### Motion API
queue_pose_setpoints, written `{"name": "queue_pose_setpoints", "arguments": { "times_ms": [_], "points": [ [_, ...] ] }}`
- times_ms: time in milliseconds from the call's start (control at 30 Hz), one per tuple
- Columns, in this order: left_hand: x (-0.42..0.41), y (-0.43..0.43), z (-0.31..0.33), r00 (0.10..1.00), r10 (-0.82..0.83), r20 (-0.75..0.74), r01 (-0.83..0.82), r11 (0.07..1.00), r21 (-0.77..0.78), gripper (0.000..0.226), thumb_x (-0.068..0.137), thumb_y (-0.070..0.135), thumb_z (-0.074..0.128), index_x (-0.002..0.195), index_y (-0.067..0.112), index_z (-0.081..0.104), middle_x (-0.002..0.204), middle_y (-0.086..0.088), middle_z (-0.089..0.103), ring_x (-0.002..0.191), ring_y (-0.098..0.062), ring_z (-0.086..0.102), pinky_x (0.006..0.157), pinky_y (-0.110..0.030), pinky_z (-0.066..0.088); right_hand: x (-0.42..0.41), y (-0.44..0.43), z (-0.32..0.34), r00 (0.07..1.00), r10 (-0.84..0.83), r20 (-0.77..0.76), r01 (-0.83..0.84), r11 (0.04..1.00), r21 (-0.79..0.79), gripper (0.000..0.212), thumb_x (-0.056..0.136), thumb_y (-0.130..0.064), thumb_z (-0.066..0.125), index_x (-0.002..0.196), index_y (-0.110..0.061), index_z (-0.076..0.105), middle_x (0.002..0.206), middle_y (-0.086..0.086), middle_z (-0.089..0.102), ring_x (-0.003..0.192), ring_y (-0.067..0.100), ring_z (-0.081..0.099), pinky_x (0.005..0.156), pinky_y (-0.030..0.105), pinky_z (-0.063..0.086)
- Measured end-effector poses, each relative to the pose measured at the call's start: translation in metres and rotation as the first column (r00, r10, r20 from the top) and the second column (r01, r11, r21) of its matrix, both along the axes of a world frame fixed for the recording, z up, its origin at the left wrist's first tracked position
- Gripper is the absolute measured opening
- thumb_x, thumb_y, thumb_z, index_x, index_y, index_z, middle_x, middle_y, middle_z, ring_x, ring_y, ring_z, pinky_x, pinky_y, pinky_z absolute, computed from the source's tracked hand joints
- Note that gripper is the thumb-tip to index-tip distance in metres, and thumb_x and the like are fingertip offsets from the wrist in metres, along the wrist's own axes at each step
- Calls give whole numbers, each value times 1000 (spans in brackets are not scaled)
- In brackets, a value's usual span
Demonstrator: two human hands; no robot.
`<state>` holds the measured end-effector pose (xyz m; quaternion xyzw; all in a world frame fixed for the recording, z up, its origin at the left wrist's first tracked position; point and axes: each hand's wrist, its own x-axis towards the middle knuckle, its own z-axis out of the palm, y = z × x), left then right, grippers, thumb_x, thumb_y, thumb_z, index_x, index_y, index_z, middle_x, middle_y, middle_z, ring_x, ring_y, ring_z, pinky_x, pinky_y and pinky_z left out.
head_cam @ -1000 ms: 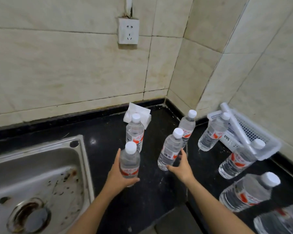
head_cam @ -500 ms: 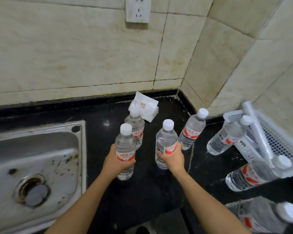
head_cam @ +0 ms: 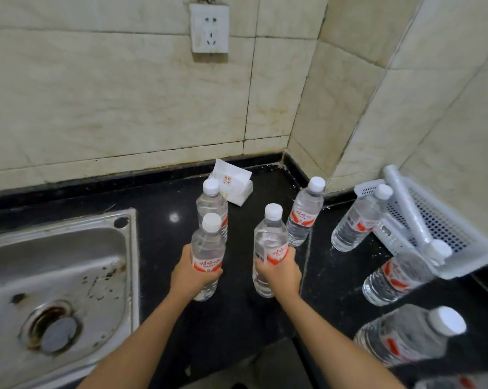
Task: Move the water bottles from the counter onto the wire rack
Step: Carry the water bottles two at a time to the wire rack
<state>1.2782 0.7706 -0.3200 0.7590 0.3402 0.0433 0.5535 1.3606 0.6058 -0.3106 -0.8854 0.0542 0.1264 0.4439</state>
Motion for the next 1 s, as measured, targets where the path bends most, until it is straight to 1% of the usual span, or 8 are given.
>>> {"name": "queue_pose_setpoints", "arguments": {
  "times_ms": [133,233,300,400,567,733,900,1000],
  "points": [
    [-17,3,3,995,-61,80,64,997,-34,59,63,8,79,106,22,42,100,-3,59,99,-27,59,88,-37,47,-35,-17,12,999,-46,-7,46,996,-71,59,69,-38,72,112,-13,41,112,11,62,102,31,59,85,38,47],
    [-38,13,5,980,-143,135,145,989,-1,55,62,7,79,102,20,44,94,-5,62,95,-31,62,82,-36,47,-77,-28,23,989,-133,60,138,986,-90,52,69,-39,73,101,-16,40,110,11,63,101,32,60,85,38,47],
    [-52,24,12,960,-227,163,227,974,20,55,60,8,79,102,20,45,95,-7,62,95,-31,62,83,-38,48,-109,-32,34,969,-213,127,223,972,-72,50,69,-36,74,97,-17,39,108,11,64,100,32,61,82,37,46],
    [-70,35,31,912,-333,238,339,941,19,59,59,8,82,105,18,45,104,-8,61,98,-28,61,91,-44,49,-157,-34,53,913,-329,242,352,934,-58,52,68,-34,75,103,-13,43,107,11,65,99,32,61,81,37,45],
    [-95,20,75,778,-528,339,562,827,-3,65,59,11,81,116,11,51,109,-9,65,99,-24,63,91,-40,50,-235,-40,93,805,-477,353,521,853,-35,59,69,-34,76,112,-12,43,106,6,62,98,28,60,76,33,43],
    [-119,-39,118,631,-639,439,720,693,-25,61,59,9,81,111,12,47,106,-8,63,98,-25,61,93,-41,49,-305,-72,138,641,-599,480,695,719,-30,50,69,-32,75,100,-17,39,93,-1,54,83,19,52,70,30,38],
    [-151,-114,158,465,-712,527,851,523,-44,61,58,10,82,110,14,49,105,-5,63,97,-23,61,85,-36,50,-378,-123,185,403,-710,578,857,514,35,50,69,-31,75,103,-16,41,91,-2,54,80,19,50,72,28,36],
    [-184,-160,177,343,-754,561,918,396,-29,60,61,9,81,110,12,47,104,-6,61,95,-22,60,82,-35,47,-432,-155,203,285,-743,605,914,400,60,47,70,-29,74,96,-16,38,90,-1,53,79,21,51,70,28,36]
  ]
}}
